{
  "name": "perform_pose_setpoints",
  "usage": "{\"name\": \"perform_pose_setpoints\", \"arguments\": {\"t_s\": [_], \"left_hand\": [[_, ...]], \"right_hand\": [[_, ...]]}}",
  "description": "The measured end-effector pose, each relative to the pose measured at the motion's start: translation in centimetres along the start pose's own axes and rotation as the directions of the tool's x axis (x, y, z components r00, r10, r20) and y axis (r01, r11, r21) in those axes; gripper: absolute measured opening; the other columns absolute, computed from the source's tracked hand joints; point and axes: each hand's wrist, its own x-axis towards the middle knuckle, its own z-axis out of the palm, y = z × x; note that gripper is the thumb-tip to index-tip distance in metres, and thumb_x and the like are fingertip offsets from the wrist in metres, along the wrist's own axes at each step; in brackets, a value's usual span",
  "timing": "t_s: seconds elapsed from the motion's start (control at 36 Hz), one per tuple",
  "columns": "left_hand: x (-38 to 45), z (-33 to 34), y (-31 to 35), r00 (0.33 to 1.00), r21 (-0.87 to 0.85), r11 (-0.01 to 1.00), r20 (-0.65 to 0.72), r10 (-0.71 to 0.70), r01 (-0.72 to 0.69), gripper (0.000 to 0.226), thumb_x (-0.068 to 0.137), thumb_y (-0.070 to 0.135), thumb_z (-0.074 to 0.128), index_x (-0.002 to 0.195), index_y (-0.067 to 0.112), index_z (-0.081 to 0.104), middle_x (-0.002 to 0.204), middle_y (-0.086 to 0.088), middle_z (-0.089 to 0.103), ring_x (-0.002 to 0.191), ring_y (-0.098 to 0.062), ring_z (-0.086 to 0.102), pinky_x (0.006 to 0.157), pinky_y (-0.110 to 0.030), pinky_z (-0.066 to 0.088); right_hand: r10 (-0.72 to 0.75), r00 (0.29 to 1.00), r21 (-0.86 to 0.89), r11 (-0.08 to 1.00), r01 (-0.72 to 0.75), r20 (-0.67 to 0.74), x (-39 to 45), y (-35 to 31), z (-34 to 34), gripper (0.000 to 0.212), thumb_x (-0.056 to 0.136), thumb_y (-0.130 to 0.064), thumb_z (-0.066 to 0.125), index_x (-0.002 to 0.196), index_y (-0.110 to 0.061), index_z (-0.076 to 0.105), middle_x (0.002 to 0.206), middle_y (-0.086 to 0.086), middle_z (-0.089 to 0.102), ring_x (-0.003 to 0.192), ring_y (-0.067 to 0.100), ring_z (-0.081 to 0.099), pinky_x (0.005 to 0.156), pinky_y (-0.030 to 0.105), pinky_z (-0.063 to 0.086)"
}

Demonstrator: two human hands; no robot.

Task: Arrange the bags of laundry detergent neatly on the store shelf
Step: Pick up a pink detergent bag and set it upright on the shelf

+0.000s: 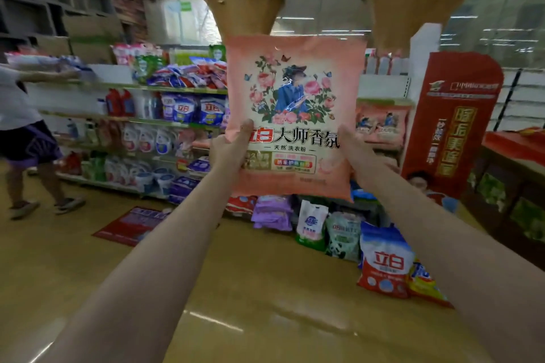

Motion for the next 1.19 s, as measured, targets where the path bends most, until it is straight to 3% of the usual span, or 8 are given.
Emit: {"name": "perform_pose_setpoints", "arguments": {"t_s": [0.14,0.31,0.58,0.69,0.83,0.94,1.11,1.19], "left_hand": [[4.8,1.3,-0.7,0.999,-0.003,1.000,0.026,-0.019,0.019,0.057,0.074,0.060,0.067,0.101,0.011,0.059,0.095,-0.006,0.070,0.086,-0.023,0.069,0.083,-0.040,0.057],[11.5,3.0,-0.1,0.995,-0.089,0.994,0.087,-0.048,0.056,0.042,0.073,0.055,0.072,0.084,0.018,0.056,0.091,-0.007,0.071,0.084,-0.025,0.069,0.082,-0.039,0.057],[20.5,4.3,0.2,0.992,-0.172,0.984,0.121,-0.033,0.054,0.057,0.067,0.056,0.075,0.101,0.012,0.058,0.097,-0.007,0.070,0.091,-0.025,0.068,0.086,-0.041,0.055],[24.2,5.4,-1.7,0.988,-0.189,0.973,0.101,-0.113,0.130,0.090,0.046,0.071,0.073,0.110,0.010,0.057,0.099,-0.008,0.069,0.089,-0.027,0.069,0.084,-0.044,0.056],[27.5,7.4,-4.5,0.980,-0.099,0.979,0.109,-0.166,0.177,0.070,0.074,0.061,0.067,0.111,0.003,0.056,0.104,-0.010,0.066,0.094,-0.028,0.066,0.088,-0.044,0.054],[30.4,9.2,-6.7,0.979,-0.023,0.983,0.097,-0.179,0.182,0.060,0.081,0.056,0.062,0.108,0.004,0.052,0.102,-0.010,0.060,0.091,-0.029,0.062,0.087,-0.042,0.054],[34.2,12.5,-7.2,0.977,0.024,0.982,0.094,-0.190,0.189,0.053,0.085,0.057,0.056,0.093,0.005,0.049,0.087,-0.007,0.059,0.084,-0.027,0.061,0.085,-0.042,0.055],[36.8,14.5,-6.1,0.980,0.019,0.986,0.101,-0.168,0.167,0.065,0.080,0.062,0.058,0.107,0.003,0.054,0.096,-0.008,0.065,0.088,-0.028,0.065,0.086,-0.044,0.055]], "right_hand": [[0.005,0.996,-0.011,1.000,-0.006,-0.084,4.9,0.5,1.7,0.041,0.100,-0.043,0.032,0.115,-0.012,0.053,0.103,0.010,0.065,0.086,0.025,0.064,0.079,0.036,0.052],[-0.015,0.990,-0.101,0.995,0.001,-0.142,10.2,-1.3,3.6,0.055,0.098,-0.049,0.028,0.128,-0.008,0.049,0.118,0.014,0.061,0.105,0.031,0.061,0.096,0.048,0.048],[-0.044,0.987,-0.024,0.999,0.041,-0.157,16.7,-1.2,6.8,0.058,0.092,-0.059,0.040,0.127,-0.014,0.050,0.117,0.007,0.063,0.100,0.027,0.064,0.091,0.043,0.052],[0.015,0.986,-0.069,0.997,-0.027,-0.165,22.4,1.2,6.0,0.123,0.046,-0.097,0.044,0.139,-0.016,0.042,0.139,0.009,0.050,0.119,0.029,0.055,0.100,0.048,0.045],[0.061,0.991,-0.066,0.995,-0.068,-0.116,24.0,1.9,8.2,0.050,0.092,-0.057,0.043,0.123,-0.018,0.048,0.115,0.008,0.064,0.100,0.030,0.064,0.092,0.047,0.051],[0.007,0.979,-0.143,0.989,-0.037,-0.202,28.1,4.6,8.2,0.054,0.094,-0.052,0.042,0.129,-0.011,0.048,0.116,0.007,0.057,0.104,0.027,0.058,0.092,0.037,0.048],[-0.038,0.980,-0.172,0.985,0.004,-0.196,34.8,5.8,7.7,0.055,0.098,-0.051,0.035,0.124,-0.006,0.053,0.116,0.011,0.059,0.102,0.026,0.057,0.097,0.040,0.046],[-0.052,0.978,-0.195,0.981,0.012,-0.203,38.4,4.6,7.1,0.059,0.099,-0.050,0.030,0.127,-0.003,0.051,0.121,0.016,0.058,0.106,0.030,0.057,0.096,0.038,0.045]]}}
